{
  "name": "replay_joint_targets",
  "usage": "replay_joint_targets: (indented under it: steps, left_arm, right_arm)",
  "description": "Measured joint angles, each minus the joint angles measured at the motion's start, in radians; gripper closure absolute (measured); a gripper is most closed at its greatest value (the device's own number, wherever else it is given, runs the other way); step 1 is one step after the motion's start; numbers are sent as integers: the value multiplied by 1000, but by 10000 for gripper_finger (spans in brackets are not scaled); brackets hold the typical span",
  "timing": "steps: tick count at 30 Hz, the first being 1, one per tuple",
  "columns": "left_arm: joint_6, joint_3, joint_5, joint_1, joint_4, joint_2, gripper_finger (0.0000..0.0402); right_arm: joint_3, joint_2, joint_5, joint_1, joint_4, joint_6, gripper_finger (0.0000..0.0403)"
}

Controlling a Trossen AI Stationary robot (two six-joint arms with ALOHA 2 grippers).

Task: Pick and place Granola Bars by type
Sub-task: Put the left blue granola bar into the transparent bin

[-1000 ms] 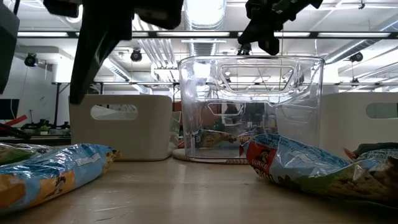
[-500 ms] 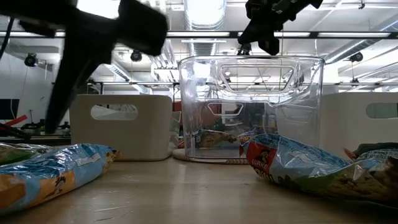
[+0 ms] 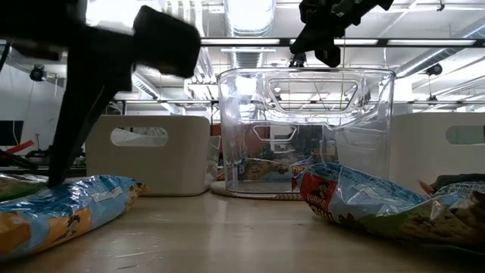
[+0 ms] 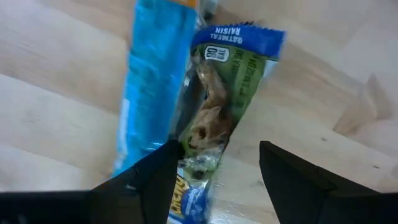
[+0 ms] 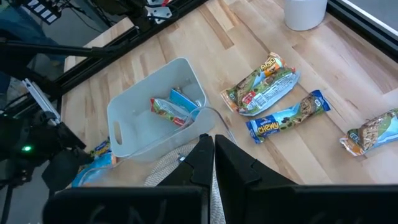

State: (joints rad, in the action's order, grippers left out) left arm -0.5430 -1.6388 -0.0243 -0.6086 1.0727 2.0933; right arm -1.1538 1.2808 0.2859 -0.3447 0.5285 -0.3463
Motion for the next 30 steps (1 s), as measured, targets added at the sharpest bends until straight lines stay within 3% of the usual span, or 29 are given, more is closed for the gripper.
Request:
replay_joint_targets:
  steps: [21,30]
  left_arm:
    - [-29,74,0,2,-37,-1,197]
    - [-43,86,3,3,-44,-2,260]
  right_arm:
    - [0,0,1,0,0,-3,394]
    - [0,0,0,0,3,0,394]
